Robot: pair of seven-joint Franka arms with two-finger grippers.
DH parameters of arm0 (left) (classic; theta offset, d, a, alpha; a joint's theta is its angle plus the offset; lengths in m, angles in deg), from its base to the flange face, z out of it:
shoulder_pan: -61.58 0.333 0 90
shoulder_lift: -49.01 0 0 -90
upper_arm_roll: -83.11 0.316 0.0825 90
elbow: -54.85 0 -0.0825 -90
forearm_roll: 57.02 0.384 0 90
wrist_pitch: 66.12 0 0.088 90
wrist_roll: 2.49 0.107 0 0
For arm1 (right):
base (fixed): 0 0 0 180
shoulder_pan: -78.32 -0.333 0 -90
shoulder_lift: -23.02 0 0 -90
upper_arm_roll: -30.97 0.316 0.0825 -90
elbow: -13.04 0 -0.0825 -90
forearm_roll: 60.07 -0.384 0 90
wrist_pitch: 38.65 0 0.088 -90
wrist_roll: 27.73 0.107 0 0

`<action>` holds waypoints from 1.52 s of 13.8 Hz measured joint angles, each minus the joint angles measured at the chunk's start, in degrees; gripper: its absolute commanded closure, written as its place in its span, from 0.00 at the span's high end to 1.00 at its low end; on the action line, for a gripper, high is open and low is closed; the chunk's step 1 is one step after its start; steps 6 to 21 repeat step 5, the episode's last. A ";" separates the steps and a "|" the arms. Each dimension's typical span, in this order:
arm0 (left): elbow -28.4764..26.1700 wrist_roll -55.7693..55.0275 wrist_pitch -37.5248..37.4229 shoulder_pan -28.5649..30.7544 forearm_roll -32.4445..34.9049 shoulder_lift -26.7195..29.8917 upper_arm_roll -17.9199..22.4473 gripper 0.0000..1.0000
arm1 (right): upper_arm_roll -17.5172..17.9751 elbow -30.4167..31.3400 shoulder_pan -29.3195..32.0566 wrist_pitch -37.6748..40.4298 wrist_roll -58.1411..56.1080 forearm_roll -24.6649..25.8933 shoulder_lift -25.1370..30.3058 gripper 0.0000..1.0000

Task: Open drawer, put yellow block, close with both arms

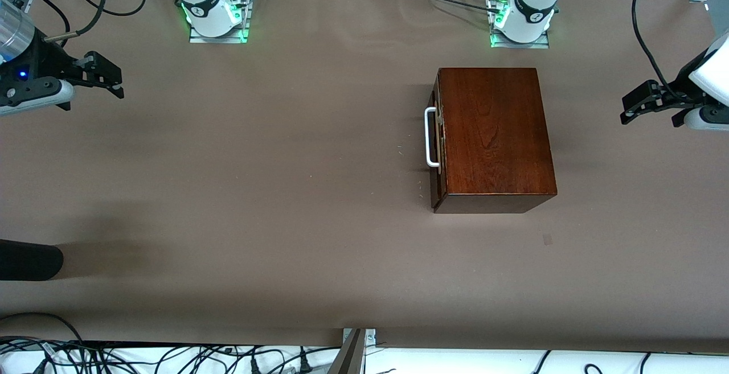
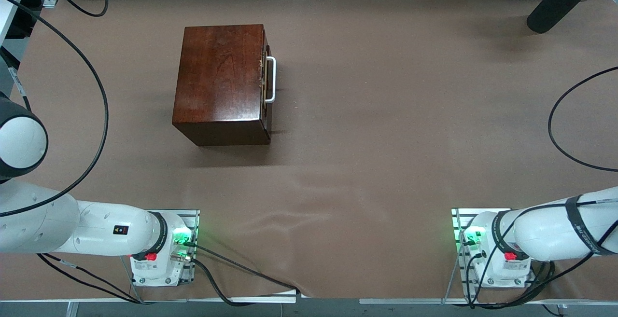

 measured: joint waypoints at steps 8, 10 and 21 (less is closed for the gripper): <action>-3.66 -0.10 1.35 0.13 0.58 2.09 -0.99 1.00 | 0.06 0.00 0.00 -0.01 0.00 0.02 0.00 1.00; -3.66 -0.10 1.35 0.13 0.58 2.09 -0.99 1.00 | 0.06 0.00 0.00 -0.01 0.00 0.02 0.00 1.00; -3.66 -0.10 1.35 0.13 0.58 2.09 -0.99 1.00 | 0.06 0.00 0.00 -0.01 0.00 0.02 0.00 1.00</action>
